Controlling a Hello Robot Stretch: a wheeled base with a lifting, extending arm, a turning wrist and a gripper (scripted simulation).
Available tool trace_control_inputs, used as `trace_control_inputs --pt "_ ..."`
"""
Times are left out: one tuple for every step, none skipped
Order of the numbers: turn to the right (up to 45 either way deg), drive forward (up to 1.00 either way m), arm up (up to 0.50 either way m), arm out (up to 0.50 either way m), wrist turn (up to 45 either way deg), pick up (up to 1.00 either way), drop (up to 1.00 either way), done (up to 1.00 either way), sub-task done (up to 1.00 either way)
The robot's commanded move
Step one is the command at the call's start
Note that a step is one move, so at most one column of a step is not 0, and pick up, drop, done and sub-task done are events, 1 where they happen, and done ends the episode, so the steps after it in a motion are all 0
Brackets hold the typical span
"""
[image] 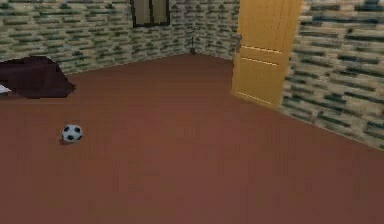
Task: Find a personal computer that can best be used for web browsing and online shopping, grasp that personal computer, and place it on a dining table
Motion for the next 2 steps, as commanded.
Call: trace_control_inputs --pt "0.0 1.00 0.00 0.00 0.0 0.00 0.00 0.00 0.00" --pt "0.0 1.00 0.00 0.00 0.0 0.00 0.00 0.00 0.00"
